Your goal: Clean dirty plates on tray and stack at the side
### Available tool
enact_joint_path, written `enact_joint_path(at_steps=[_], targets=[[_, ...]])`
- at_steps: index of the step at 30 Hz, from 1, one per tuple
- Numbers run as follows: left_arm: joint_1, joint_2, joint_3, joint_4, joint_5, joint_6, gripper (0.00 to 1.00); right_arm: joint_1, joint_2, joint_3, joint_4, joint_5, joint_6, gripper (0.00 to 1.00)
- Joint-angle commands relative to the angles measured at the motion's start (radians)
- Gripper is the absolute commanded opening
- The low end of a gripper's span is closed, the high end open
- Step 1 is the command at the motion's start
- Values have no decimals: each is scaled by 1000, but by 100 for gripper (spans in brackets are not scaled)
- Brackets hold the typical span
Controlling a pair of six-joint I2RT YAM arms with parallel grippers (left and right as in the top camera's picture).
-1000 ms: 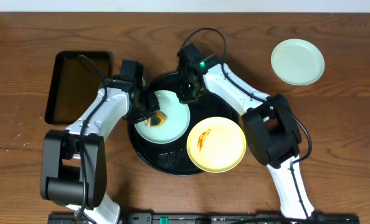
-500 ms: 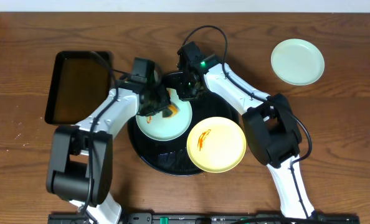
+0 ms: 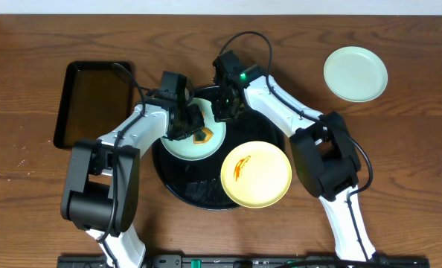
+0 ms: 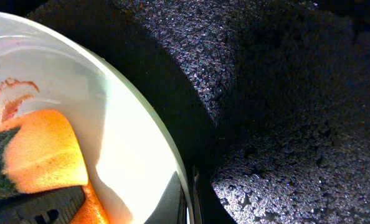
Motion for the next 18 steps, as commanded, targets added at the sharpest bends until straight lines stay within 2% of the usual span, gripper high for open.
enact_joint_path(at_steps=[1,4,6,8,13,18], targets=[[47,23,7,-4,-124,-1,16,-11,14,-10,-8,25,6,1],[93,23,7,-11,-193,-2,14,-12,14,-10,-10,25,6,1],[123,23,7,-17,-199,-2,8,-12,14,-10,-16,25,6,1],[164,12,7,-21,-198,-2,8,-12,14,-10,-31,38,5,1],[172,-73,7,-33,-146,-2,7,-12,14,-10,-35,47,3,1],[122,-170,7,-46,-51,-3,7,-10,14,-10,-34,47,3,1]])
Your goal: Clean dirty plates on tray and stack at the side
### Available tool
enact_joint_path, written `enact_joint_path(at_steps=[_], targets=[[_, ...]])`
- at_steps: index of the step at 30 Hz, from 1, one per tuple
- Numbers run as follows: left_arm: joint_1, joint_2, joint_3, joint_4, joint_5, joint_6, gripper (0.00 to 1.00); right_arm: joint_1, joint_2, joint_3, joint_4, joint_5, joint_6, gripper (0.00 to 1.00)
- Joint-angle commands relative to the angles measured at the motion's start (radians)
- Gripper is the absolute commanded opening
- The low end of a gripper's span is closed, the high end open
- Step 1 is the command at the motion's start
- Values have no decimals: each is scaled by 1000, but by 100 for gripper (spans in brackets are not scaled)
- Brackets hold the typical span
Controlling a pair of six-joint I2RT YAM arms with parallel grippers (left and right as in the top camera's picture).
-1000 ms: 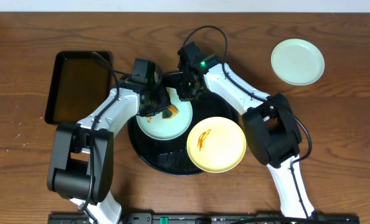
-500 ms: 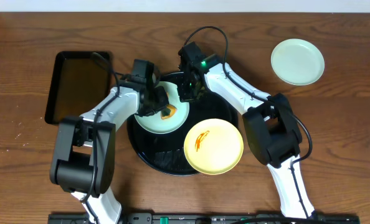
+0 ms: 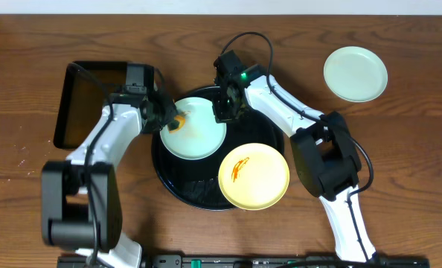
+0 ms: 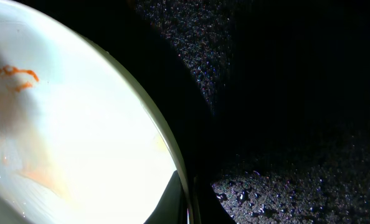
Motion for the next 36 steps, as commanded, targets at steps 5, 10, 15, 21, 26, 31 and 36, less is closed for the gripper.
enact_joint_path(at_steps=[5,10,15,21,26,31,36], targets=[[-91,-18,2,55,41,-21,7,-2,14,-10,-11,39,2,1],[-106,64,2,172,67,-32,8,-2,14,-10,-27,-30,-80,1],[-106,114,2,200,67,-32,7,-2,14,-10,-100,-90,-199,1],[-106,118,2,197,67,-32,8,-6,14,-7,-145,-164,-281,1],[-106,145,2,196,156,-36,8,-6,14,-3,-158,-166,-278,1],[-106,148,2,185,328,-37,7,-9,14,-3,-154,-132,-239,1],[-106,104,2,137,343,-1,7,-10,14,-3,-149,-115,-217,1]])
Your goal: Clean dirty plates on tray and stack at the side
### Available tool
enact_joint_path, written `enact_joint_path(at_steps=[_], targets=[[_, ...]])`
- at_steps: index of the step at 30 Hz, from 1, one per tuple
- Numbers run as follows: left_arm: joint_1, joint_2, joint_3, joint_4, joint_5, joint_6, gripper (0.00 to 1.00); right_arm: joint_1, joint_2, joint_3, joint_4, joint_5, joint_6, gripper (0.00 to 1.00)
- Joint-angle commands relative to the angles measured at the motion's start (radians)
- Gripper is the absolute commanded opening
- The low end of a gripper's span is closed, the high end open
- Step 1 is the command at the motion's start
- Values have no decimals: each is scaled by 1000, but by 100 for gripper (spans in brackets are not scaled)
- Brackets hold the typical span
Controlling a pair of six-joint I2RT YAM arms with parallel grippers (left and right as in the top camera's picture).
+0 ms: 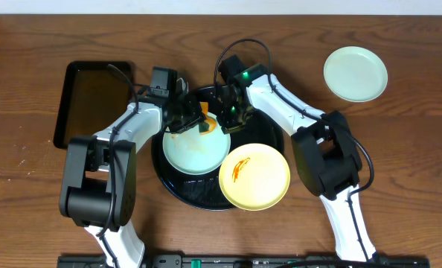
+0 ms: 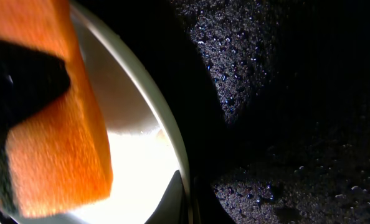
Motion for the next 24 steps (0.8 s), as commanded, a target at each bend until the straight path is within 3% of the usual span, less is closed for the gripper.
enact_joint_path(at_steps=[1,6,13,24], targets=[[-4,-25,2,-45,50,25,7,-3,13,-3,3,0,19,1],[-4,-23,2,-167,-30,26,7,-18,13,-3,14,-1,37,1],[-3,-22,2,-101,-156,33,8,-6,13,-3,10,-5,32,1],[-3,-23,2,-233,-538,32,7,4,13,-3,1,-4,34,1]])
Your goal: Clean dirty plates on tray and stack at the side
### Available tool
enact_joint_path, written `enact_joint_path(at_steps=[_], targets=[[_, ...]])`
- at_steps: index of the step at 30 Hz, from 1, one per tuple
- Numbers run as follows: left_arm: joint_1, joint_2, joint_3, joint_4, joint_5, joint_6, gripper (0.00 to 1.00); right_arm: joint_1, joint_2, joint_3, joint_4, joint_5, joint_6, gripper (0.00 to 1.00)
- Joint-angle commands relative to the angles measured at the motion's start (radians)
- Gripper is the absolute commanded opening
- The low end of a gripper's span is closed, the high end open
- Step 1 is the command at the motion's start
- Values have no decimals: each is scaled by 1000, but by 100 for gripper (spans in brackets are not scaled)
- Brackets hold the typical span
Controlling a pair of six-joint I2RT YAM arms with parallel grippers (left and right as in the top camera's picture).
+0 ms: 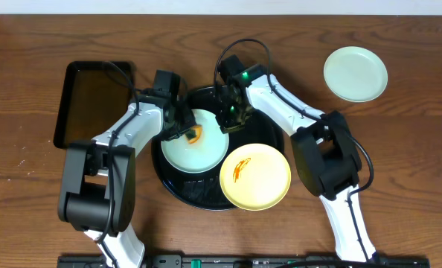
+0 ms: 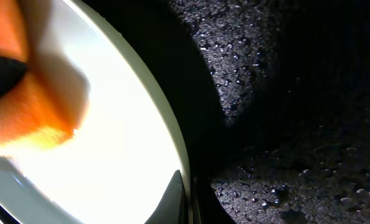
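Observation:
A pale green plate (image 1: 195, 145) lies in the round black tray (image 1: 199, 197). My right gripper (image 1: 228, 117) is shut on its far right rim; the right wrist view shows the rim (image 2: 172, 143) pinched between the jaws (image 2: 188, 199). My left gripper (image 1: 182, 128) is shut on an orange sponge (image 1: 194, 135) pressed on the plate's upper middle. That sponge (image 2: 29, 106) blurs at the left of the wrist view. A yellow plate (image 1: 255, 175) with an orange smear rests on the tray's front right edge.
A clean pale green plate (image 1: 356, 73) sits alone at the table's far right. A black rectangular tray (image 1: 94, 100) lies at the left, beside my left arm. The round tray's wet, rough floor (image 2: 284, 124) fills the right of the wrist view.
The sponge has moved from the plate's far rim, close to my right gripper, toward the plate's middle. My right gripper still pinches the rim in the same spot.
The sponge was first on the plate's middle beside a red stain. Then my left gripper was at the plate's left edge, with faint orange smears showing. Then the sponge was at the far rim, and now it is back near the middle. My right gripper held the rim throughout.

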Motion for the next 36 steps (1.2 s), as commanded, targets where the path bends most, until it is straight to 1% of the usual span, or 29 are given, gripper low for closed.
enact_joint_path(at_steps=[1,6,8,11,13,14,16,22,23,27,29,31,36], targets=[[10,6,-4,-51,-227,10,7,3,13,-3,-10,-1,5,1],[10,-15,-2,-90,-289,10,7,3,13,-3,-12,15,19,1],[10,-45,-2,-111,-353,10,7,3,13,-3,-15,48,44,1],[10,-102,-2,-150,-447,10,7,3,13,-3,-16,51,45,1],[10,-138,-2,-159,-452,10,7,3,13,-3,-15,51,45,1],[10,-150,-2,-159,-430,11,7,3,13,-3,-14,51,45,1],[10,-158,-2,-152,-338,10,7,3,13,-3,-13,50,45,1],[-6,-157,-4,-108,18,11,7,3,13,-3,-12,50,45,1],[-17,-157,-4,-100,48,18,7,3,13,-3,-11,50,45,1],[-64,-150,-5,-102,56,37,7,3,13,-3,-11,50,45,1],[-84,-135,-8,-102,34,43,7,3,13,-3,-11,50,45,1],[-88,-105,-13,-101,19,38,7,3,13,-3,-13,50,45,1],[-76,-19,-14,-107,37,49,7,3,13,-2,-16,50,45,1]])
